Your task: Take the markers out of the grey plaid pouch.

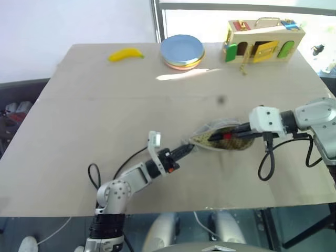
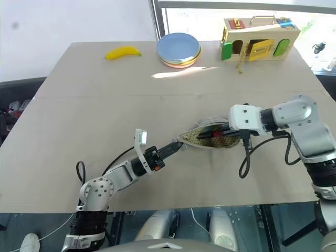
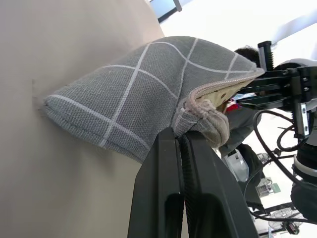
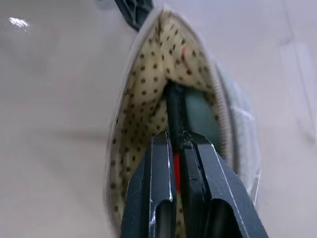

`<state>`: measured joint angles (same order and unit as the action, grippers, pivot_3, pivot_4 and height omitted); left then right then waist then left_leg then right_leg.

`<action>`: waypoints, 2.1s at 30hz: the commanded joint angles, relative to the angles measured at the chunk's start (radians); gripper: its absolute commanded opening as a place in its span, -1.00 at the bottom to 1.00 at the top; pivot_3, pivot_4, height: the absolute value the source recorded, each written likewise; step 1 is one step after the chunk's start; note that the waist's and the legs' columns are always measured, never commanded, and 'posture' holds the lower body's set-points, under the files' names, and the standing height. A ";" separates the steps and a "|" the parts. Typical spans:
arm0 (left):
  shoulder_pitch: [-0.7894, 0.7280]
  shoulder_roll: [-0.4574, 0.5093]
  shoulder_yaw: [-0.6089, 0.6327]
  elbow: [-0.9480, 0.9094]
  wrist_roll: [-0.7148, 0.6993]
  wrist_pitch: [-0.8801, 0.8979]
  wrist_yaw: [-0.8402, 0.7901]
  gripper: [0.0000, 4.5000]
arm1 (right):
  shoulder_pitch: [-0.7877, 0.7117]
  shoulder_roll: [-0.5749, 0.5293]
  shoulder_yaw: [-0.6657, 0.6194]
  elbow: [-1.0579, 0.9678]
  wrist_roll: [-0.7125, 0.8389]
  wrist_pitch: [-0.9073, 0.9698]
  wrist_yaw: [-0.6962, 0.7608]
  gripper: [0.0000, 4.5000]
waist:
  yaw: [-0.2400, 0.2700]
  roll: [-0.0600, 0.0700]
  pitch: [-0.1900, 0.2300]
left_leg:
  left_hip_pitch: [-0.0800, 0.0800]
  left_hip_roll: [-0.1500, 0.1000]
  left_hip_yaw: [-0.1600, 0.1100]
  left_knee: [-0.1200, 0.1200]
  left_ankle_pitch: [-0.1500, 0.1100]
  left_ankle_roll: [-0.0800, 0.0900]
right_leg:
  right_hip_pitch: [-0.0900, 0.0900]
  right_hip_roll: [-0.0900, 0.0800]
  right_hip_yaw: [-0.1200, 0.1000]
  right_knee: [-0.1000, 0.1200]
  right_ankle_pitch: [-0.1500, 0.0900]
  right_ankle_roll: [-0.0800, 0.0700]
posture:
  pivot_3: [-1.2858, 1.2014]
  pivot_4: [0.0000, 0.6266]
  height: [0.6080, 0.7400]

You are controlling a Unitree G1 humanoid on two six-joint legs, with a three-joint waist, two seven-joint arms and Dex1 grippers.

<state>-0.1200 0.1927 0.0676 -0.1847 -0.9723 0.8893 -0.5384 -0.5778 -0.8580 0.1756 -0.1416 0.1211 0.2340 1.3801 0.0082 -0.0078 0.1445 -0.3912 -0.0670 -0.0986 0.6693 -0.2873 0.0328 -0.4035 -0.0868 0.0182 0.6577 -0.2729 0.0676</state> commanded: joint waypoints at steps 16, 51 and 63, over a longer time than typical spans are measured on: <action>-0.067 -0.010 0.055 0.029 -0.139 0.110 0.014 -1.00 | -0.139 0.039 0.174 0.026 -0.202 0.088 -0.078 -0.29 | 0.003 0.000 0.000 | 0.000 0.000 0.000 0.001 0.000 0.000 | 0.000 0.000 -0.001 0.001 0.000 0.000 | 0.03 -0.52 1.00; -0.074 0.013 0.081 0.067 -0.369 0.283 0.130 -1.00 | -0.220 0.079 0.436 0.179 -0.471 -0.043 0.071 -0.29 | -0.019 -0.001 -0.001 | -0.001 -0.001 -0.001 0.002 0.001 -0.001 | -0.002 0.000 -0.002 0.003 0.000 0.000 | 0.03 -0.52 1.00; -0.065 0.010 0.086 0.062 -0.370 0.277 0.136 -1.00 | -0.183 0.092 0.391 0.147 -0.471 -0.041 0.072 -0.86 | -0.021 -0.003 -0.002 | 0.011 -0.001 -0.001 0.001 0.001 -0.001 | 0.008 0.001 -0.001 0.003 0.000 0.000 | 0.03 -0.52 1.00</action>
<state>-0.1894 0.2065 0.1474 -0.0975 -1.3277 1.1794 -0.3959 -0.7814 -0.7612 0.5698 0.0157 -0.3495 0.1909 1.4441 -0.0123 -0.0107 0.1429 -0.3803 -0.0675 -0.0993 0.6705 -0.2866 0.0315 -0.3951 -0.0861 0.0176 0.6608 -0.2729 0.0676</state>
